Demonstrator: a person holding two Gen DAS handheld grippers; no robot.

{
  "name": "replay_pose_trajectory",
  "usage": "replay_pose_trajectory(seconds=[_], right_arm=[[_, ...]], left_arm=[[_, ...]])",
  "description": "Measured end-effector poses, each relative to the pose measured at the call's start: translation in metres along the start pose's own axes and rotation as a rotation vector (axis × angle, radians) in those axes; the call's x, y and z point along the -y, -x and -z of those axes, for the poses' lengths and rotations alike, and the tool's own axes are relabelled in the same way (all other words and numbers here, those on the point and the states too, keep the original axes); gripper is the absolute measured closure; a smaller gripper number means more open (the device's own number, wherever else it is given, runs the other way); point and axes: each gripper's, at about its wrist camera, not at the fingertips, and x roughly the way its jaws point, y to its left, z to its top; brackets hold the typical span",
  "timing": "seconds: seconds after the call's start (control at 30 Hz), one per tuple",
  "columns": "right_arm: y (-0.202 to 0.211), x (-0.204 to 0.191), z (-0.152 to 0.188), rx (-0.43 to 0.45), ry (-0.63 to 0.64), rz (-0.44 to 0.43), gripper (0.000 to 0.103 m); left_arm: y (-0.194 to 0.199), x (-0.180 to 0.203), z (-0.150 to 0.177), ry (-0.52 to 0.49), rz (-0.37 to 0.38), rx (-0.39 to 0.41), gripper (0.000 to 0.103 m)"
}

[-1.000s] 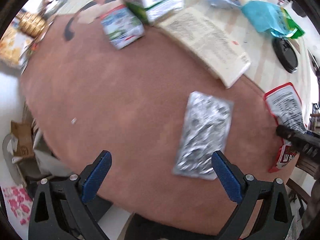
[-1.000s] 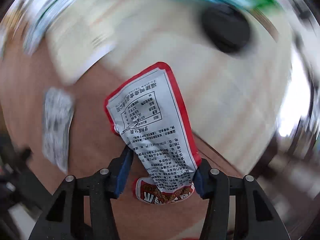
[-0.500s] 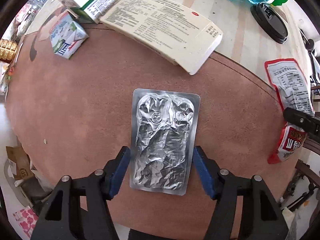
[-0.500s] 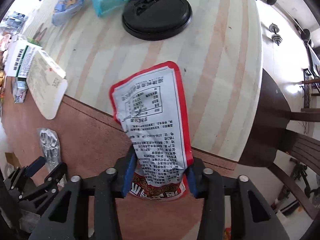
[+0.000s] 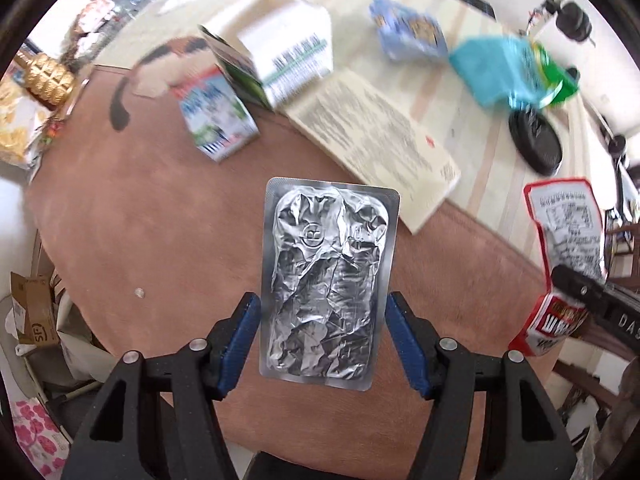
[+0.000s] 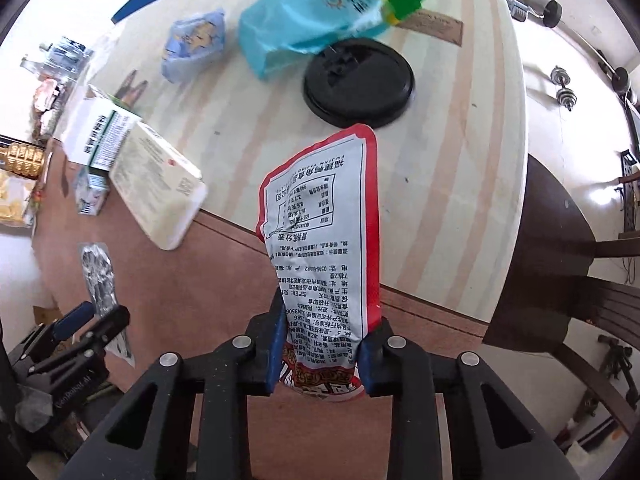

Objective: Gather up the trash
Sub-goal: 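Carry the blister pack and red-edged wrapper toward the trash bin with both tools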

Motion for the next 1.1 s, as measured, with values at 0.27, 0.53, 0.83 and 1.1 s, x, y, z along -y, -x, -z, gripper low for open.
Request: replay_pose_trajectory(seconds=[0.27,0.53,0.83,1.1], right_arm=[[0.046,-0.050,-0.001,0.062,0.036,-0.074,0.073],[0.060,-0.138,0.030,0.072,0.128,-0.127,0.073],[0.031,-0.275,0.138,-0.016,0.321,-0.175,0.073],[-0.060,-0.372,0.258,-0.147,0.495,-0.145,0.073]], left_arm=[[0.047,-0.041,0.009,0.084,0.022,0.119,0.041],[0.077,-0.130,0.043,0.227,0.072,0.195,0.041],[0.075,-0.261,0.153,0.439,0.087,0.185,0.041],[-0.014,-0.367,0.283,0.662,0.128,0.037,0.041]])
